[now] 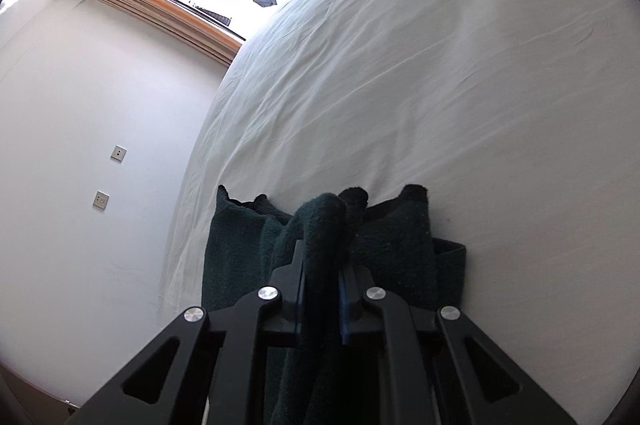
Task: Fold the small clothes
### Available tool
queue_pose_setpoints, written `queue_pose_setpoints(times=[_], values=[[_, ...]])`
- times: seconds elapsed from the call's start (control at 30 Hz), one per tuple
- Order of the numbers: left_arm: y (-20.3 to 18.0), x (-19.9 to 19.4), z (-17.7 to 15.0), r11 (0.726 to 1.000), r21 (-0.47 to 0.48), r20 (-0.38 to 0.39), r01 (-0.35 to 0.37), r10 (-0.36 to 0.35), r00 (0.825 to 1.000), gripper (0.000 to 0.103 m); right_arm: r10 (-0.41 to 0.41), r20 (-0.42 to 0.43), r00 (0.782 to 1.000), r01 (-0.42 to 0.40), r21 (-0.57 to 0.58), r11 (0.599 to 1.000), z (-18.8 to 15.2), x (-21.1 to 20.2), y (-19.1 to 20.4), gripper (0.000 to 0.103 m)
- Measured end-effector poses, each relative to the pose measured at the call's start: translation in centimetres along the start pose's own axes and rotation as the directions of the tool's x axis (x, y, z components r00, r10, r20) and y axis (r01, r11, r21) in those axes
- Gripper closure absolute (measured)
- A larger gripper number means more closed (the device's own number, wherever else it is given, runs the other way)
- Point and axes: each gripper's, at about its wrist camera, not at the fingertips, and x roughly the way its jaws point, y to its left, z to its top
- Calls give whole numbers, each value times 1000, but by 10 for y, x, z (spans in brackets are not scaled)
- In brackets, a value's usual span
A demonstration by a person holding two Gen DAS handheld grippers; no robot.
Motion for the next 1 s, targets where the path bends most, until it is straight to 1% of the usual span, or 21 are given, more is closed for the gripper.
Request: queue_pose_setpoints(times=[0.17, 0.33, 0.37, 0.43, 0.47, 0.5, 0.53, 0.57, 0.6, 0.63, 0.7, 0.73, 0.77, 0.8, 0.87, 0.93, 1.0], values=[[-3, 13, 1, 1000, 11, -27, -10, 10, 1000, 96, -25, -17, 1000, 24, -14, 1000, 3, 5, -5, 90], [-10, 25, 6, 1000, 5, -30, -8, 8, 1000, 96, -46, -29, 999, 46, -9, 999, 7, 12, -7, 90], [-12, 29, 6, 1000, 4, -38, -9, 9, 999, 94, -54, -33, 998, 54, -11, 998, 8, 14, -8, 90], [-13, 36, 7, 1000, -2, -53, 0, 0, 999, 86, -71, -54, 996, 70, -4, 998, 5, 21, -16, 90], [-12, 36, 7, 1000, -11, -48, 17, -18, 999, 77, -68, -62, 996, 68, 14, 998, 5, 24, -21, 90], [-12, 33, 7, 999, -20, -42, 42, -43, 998, 55, -61, -54, 997, 62, 31, 998, 4, 23, -25, 90], [-11, 30, 6, 997, -31, -37, 76, -77, 996, 46, -50, -42, 998, 52, 36, 998, 3, 20, -27, 89], [-10, 24, 2, 993, -41, -33, 111, -113, 993, 25, -45, -30, 999, 46, 36, 998, 2, 16, -28, 88], [-10, 18, -1, 990, -51, -31, 131, -133, 991, 20, -41, -18, 999, 42, 46, 998, 1, 12, -29, 87], [-10, 9, -5, 988, -61, -22, 141, -143, 990, 20, -34, -9, 999, 35, 66, 997, 0, 8, -31, 83], [-7, -11, -16, 977, -79, 0, 197, -198, 980, 19, -32, 16, 999, 31, 94, 995, -1, -5, -33, 83], [-3, -22, -21, 972, -89, 17, 219, -218, 976, 19, -57, 36, 998, 54, 88, 995, -4, -14, -30, 76], [2, -35, -27, 970, -93, 40, 226, -223, 974, 19, -92, 59, 994, 88, 71, 994, -8, -24, -26, 72], [9, -45, -32, 969, -99, 51, 225, -220, 974, 19, -113, 74, 991, 109, 49, 993, -13, -33, -22, 72], [32, -62, -40, 969, -145, 72, 202, -193, 979, 19, -113, 89, 990, 113, 4, 994, -28, -50, -12, 72], [62, -69, -38, 961, -206, 87, 184, -169, 982, 19, -73, 93, 993, 77, -30, 997, -47, -63, 0, 72], [91, -71, -30, 960, -247, 96, 131, -110, 989, 19, -30, 84, 996, 36, -66, 997, -71, -67, 15, 74]])
